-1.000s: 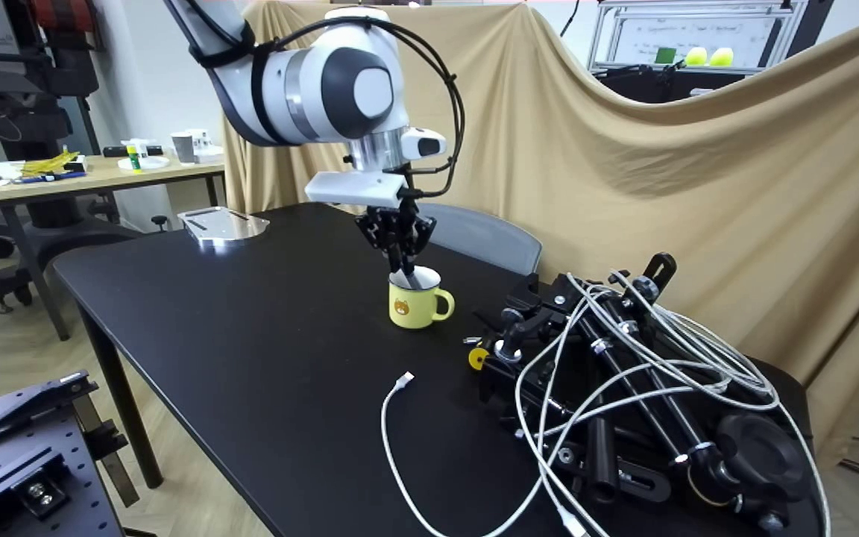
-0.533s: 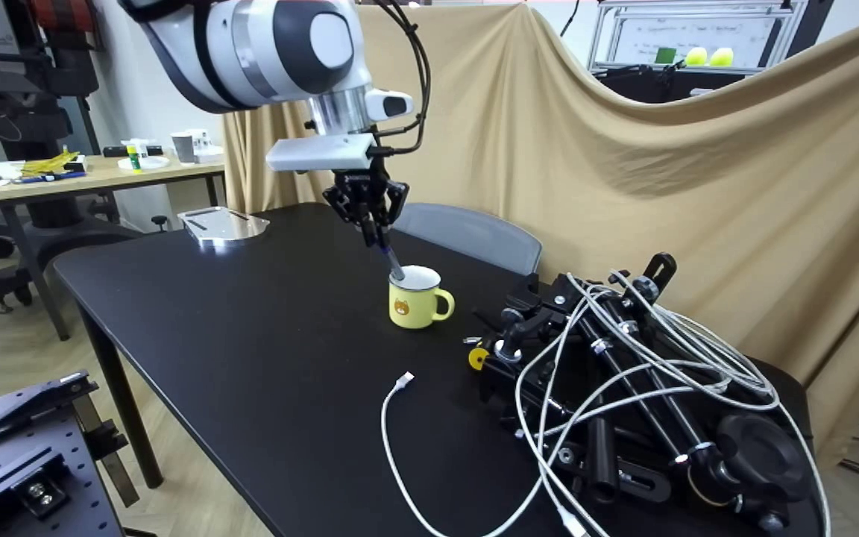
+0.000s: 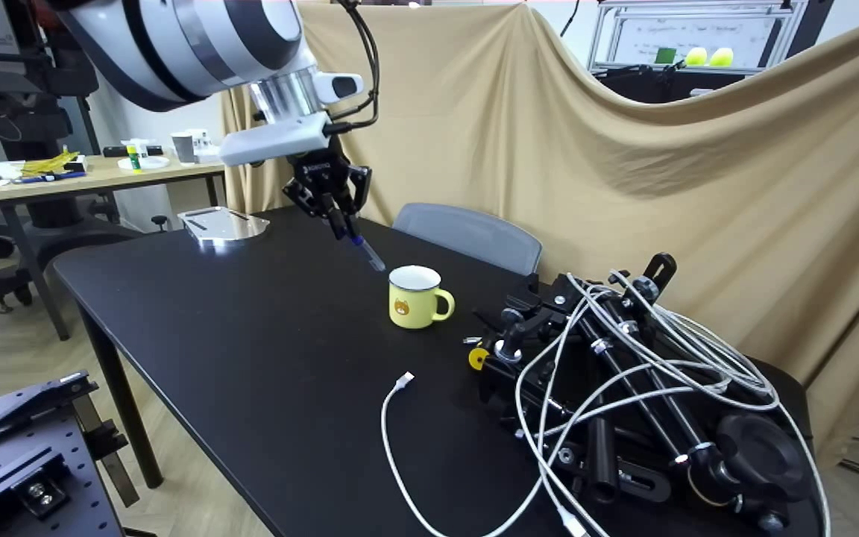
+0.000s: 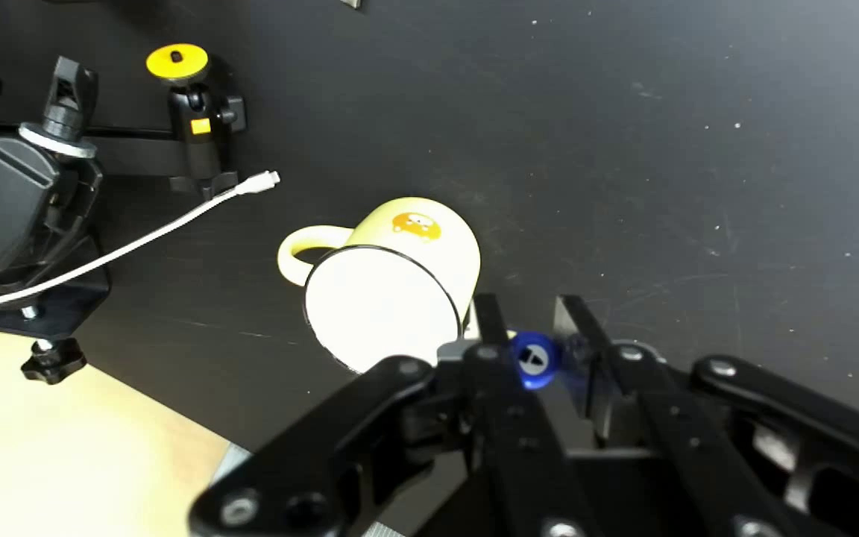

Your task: Put the blue marker inside the yellow mug then remove the marker from the mug

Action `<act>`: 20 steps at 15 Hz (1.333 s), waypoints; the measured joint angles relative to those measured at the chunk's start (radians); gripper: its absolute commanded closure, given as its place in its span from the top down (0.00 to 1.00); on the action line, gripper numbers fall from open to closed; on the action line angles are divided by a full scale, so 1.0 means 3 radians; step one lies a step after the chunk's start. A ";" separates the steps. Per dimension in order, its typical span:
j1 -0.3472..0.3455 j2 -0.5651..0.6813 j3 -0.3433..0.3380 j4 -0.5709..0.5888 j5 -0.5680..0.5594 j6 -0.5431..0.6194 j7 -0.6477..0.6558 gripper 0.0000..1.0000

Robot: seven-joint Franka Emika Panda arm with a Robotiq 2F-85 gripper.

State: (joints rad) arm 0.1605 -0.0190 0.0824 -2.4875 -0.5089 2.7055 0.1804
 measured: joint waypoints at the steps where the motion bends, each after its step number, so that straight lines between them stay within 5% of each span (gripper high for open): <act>1: 0.0009 -0.0014 0.0018 -0.0019 -0.0057 0.0000 0.0043 0.06; 7: 0.0019 0.0107 0.0051 -0.0074 -0.0089 0.0132 0.0073 0.06; 15: -0.0061 0.0633 -0.0008 -0.0077 0.0454 0.1058 0.0188 0.06; 17: -0.0025 0.0729 -0.0133 -0.0076 0.0431 0.1307 0.0356 0.06; 20: 0.0255 0.0801 -0.0621 -0.0058 0.0283 0.1622 0.0676 0.06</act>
State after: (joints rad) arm 0.2369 0.2212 -0.1039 -2.5048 -0.4241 3.1921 0.3832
